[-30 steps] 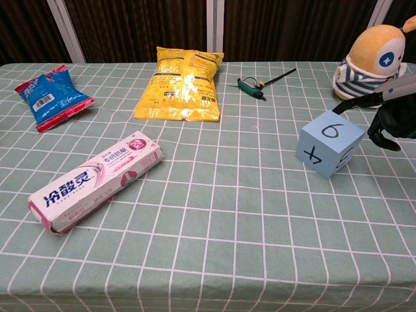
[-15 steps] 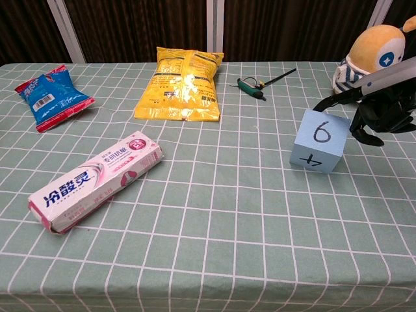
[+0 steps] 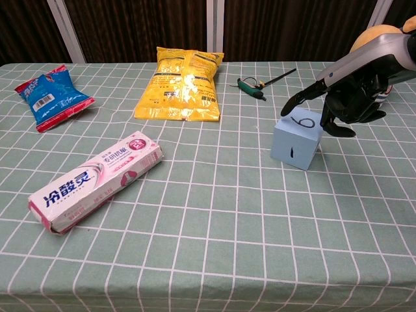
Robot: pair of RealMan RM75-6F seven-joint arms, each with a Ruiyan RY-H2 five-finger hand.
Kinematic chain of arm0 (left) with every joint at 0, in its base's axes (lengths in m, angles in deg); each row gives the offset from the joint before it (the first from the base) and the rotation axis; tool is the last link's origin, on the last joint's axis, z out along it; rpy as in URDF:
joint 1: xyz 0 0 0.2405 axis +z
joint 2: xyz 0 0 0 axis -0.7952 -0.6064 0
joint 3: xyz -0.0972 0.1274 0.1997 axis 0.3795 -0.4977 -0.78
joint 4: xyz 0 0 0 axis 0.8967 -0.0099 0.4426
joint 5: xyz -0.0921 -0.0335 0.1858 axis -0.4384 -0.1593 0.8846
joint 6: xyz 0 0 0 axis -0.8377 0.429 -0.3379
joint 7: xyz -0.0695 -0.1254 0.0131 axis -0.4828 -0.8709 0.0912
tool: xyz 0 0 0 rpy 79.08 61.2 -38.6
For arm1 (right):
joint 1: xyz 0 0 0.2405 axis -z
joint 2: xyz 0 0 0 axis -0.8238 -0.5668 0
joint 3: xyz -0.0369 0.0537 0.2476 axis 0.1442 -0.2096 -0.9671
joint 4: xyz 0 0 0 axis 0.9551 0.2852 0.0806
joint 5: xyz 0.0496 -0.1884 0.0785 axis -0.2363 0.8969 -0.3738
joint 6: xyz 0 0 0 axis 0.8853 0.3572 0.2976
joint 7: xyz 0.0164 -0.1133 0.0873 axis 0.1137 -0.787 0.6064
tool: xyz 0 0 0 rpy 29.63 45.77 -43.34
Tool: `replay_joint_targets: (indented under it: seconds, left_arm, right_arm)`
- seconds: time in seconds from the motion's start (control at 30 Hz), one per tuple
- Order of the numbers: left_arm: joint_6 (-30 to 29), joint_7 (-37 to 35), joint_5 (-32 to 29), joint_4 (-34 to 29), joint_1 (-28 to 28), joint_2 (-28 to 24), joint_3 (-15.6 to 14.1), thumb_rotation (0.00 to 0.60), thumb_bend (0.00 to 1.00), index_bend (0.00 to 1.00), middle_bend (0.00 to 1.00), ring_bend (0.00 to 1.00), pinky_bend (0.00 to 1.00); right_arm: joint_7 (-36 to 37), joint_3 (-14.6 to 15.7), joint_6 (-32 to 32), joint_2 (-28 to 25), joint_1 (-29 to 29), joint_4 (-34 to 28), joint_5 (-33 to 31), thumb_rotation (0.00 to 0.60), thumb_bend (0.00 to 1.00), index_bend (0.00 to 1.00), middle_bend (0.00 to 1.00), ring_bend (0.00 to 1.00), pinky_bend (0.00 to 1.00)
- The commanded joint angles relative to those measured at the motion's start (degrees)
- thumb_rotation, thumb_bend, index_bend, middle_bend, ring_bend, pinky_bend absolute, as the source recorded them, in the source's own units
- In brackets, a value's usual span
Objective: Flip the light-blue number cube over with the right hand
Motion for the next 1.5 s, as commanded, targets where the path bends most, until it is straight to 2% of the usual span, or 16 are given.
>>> replay_joint_targets:
  seconds: [0.03, 0.2, 0.4, 0.53, 0.9, 1.5]
  left_arm:
    - [0.02, -0.15, 0.06, 0.12, 0.00, 0.02, -0.01, 0.600, 0.00, 0.07, 0.00, 0.00, 0.04]
    - [-0.11, -0.51, 0.09, 0.38, 0.05, 0.08, 0.07, 0.600, 0.00, 0.07, 0.00, 0.00, 0.04]
    - [-0.42, -0.57, 0.25, 0.36, 0.11, -0.07, 0.17, 0.600, 0.00, 0.07, 0.00, 0.00, 0.04]
    - [-0.33, -0.79, 0.14, 0.56, 0.21, -0.10, 0.09, 0.600, 0.00, 0.07, 0.00, 0.00, 0.04]
    - [0.12, -1.41, 0.03, 1.44, 0.43, 0.25, -0.28, 0.600, 0.00, 0.07, 0.00, 0.00, 0.04]
    - [0.80, -0.40, 0.42, 0.92, -0.04, 0.57, -0.42, 0.600, 0.00, 0.07, 0.00, 0.00, 0.04]
  right_arm:
    - [0.56, 1.24, -0.38, 0.09, -1.23, 0.21, -0.42, 0.600, 1.00, 0.00, 1.00, 0.89, 0.80]
    - [1.29, 2.69, 0.61, 0.19, -2.38, -0.08, -0.70, 0.600, 1.00, 0.00, 1.00, 0.89, 0.80]
    - [1.48, 2.01, 3.62, -0.44, -2.43, -2.12, -0.26, 0.600, 1.00, 0.00, 1.00, 0.89, 0.80]
    - [1.99, 1.96, 2.41, 0.54, -3.64, -1.21, -0.74, 0.600, 1.00, 0.00, 1.00, 0.89, 0.80]
    - [3.83, 4.14, -1.62, 4.47, -7.06, 2.78, -1.59, 0.600, 1.00, 0.00, 1.00, 0.89, 0.80]
    - [3.14, 9.36, -0.43, 0.54, -6.43, -0.08, 0.67, 0.600, 1.00, 0.01, 1.00, 0.89, 0.80]
